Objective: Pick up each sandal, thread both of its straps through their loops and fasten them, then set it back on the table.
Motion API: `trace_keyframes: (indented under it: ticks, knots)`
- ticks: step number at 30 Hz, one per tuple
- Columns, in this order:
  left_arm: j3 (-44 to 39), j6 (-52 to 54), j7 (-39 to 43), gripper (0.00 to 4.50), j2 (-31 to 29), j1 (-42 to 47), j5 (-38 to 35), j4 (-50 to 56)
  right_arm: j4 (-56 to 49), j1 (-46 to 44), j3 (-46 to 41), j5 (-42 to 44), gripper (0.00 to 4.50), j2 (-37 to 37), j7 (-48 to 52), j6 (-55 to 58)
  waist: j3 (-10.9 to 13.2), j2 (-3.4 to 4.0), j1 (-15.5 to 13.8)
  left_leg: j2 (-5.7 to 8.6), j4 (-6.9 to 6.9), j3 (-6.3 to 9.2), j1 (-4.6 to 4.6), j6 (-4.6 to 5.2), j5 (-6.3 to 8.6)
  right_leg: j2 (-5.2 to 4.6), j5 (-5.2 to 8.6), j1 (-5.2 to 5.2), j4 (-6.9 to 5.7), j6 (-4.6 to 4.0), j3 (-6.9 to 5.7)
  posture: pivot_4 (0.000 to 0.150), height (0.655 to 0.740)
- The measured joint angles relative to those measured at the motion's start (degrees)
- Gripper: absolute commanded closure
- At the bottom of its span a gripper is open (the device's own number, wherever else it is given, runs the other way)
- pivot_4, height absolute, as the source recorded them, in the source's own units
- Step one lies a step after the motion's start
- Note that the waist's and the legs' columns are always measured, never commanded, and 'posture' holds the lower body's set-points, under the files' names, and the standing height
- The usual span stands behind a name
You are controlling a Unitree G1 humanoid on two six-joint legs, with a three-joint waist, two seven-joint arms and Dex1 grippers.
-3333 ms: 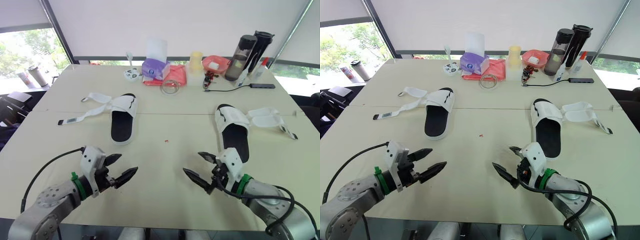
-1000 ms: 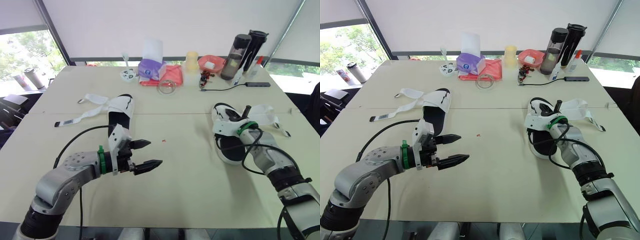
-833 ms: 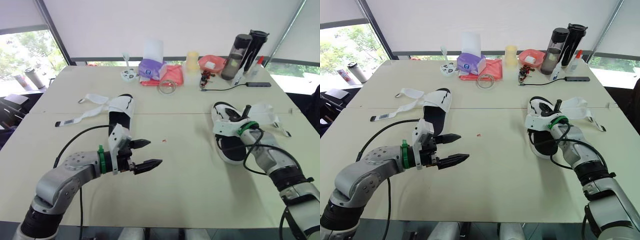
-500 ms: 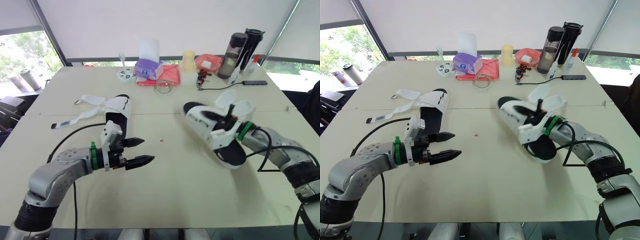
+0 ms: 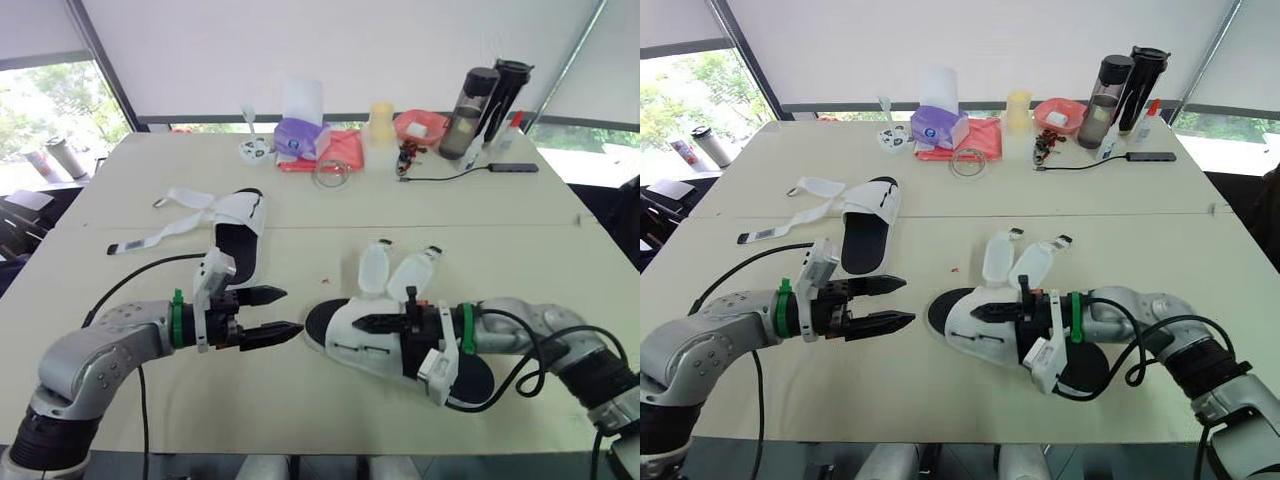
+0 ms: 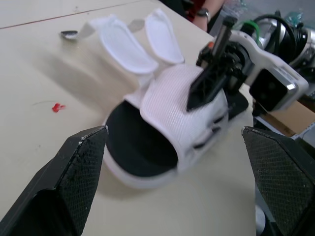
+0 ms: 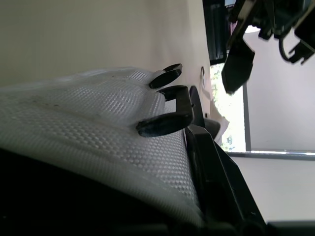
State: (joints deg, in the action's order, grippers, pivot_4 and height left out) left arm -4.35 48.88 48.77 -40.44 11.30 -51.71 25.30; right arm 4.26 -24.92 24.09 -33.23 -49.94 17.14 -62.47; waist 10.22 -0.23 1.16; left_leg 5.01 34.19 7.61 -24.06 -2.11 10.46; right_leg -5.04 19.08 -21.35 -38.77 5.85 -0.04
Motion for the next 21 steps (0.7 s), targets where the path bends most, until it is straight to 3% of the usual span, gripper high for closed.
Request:
trace_keyframes:
  ticks: [10,14,20,21]
  knots:
    - [0.2,0.7,1.6,0.0,-1.6,-0.3,-1.1,0.3,0.2,1.4,-1.9,-1.9,4.48,1.7,1.3,0.3,0.0,-0.01,-0.4,0.02,0.02,0.0,0.12,-0.04,-0.03,0.01,0.03,0.08,-0.11,-0.06,0.02,0.15,0.74]
    - [1.2,-0.2,3.3,0.0,-1.8,0.7,0.8,-1.0,2.1,1.1,-2.6,-3.6,2.99,3.2,0.3,-0.6,0.0,-0.01,-0.2,0.01,0.02,-0.01,0.14,-0.04,-0.03,0.01,0.03,0.07,-0.14,-0.05,0.03,0.15,0.74]
    - [3.2,-1.8,6.2,0.0,-1.7,2.6,3.5,-2.5,2.5,2.1,-3.2,-3.6,0.03,3.4,0.6,-0.1,0.0,-0.01,-0.3,0.01,0.01,-0.02,0.2,-0.05,-0.04,0.0,0.03,0.12,-0.18,-0.06,0.04,0.15,0.74]
    - [3.9,-2.4,6.7,0.0,-1.6,2.8,4.3,-2.9,1.9,3.0,-4.0,-3.5,0.03,3.4,0.4,0.5,0.0,-0.01,-0.4,0.02,0.01,-0.02,0.2,-0.05,-0.04,0.0,0.03,0.12,-0.18,-0.06,0.04,0.15,0.74]
